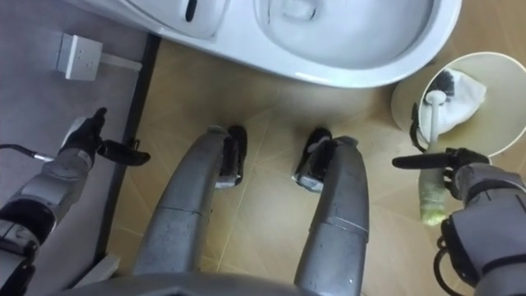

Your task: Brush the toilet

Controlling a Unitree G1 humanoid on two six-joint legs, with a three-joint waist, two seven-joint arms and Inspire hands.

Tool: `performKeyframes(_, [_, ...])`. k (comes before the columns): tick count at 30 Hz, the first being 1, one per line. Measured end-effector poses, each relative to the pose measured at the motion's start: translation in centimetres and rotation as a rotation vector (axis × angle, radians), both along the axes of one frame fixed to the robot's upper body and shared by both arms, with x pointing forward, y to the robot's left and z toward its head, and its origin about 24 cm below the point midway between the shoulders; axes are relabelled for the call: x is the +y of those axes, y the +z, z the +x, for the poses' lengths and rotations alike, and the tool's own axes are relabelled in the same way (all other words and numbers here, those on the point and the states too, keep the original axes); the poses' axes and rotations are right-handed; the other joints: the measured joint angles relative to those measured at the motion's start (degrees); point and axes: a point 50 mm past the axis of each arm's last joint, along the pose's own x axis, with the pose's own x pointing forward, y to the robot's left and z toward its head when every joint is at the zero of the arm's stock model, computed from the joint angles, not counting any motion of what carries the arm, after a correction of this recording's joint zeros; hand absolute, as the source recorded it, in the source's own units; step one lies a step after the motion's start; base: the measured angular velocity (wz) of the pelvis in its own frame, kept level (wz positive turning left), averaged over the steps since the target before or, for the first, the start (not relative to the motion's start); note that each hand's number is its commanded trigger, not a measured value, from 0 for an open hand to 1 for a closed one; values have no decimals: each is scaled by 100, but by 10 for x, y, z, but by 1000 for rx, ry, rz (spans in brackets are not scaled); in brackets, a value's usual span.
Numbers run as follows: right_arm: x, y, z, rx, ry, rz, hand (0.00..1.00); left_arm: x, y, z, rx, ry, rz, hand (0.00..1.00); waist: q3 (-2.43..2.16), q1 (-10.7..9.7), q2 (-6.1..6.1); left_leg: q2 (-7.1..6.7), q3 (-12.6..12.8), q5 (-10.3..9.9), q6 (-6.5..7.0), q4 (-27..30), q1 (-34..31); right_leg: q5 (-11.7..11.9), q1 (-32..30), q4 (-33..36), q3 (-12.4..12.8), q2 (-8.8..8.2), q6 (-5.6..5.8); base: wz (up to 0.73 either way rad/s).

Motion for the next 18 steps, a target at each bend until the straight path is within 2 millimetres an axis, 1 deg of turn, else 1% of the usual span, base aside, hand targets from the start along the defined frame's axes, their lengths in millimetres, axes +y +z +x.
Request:
performKeyframes(1, [0,-1,-1,6,7,4,100,0,0,0,0,-1,0,0,0,5,0,0,0,0,0,0,1,0,1,0,0,0,0,0])
performKeyframes(4, [0,-1,-1,34,45,-22,100,0,-1,-1,4,1,1,0,-2,30,4,-1,-3,0,0,0,2,0,2,10,-5,-4,0,0])
performKeyframes(9, [-5,2,-3,83,108,-67,100,-1,-1,-1,9,2,-2,0,-7,135,14,2,-8,0,-1,3,2,0,4,8,-15,-6,-1,0])
performKeyframes(12, [-5,1,-5,107,119,-70,100,-2,-2,-2,19,6,-3,0,-6,179,61,2,-18,0,0,20,-1,0,16,9,-26,-6,-1,0])
performKeyframes(16, [-8,-1,-13,139,133,-75,100,-8,-6,-3,27,3,-19,0,-12,232,143,3,-24,0,1,26,67,0,86,9,-28,-3,-1,0])
performKeyframes(18, [-8,-1,-12,146,150,-76,100,-10,-7,-4,29,0,-27,0,-17,251,152,14,-24,1,-4,23,99,1,121,0,-28,8,-4,0])
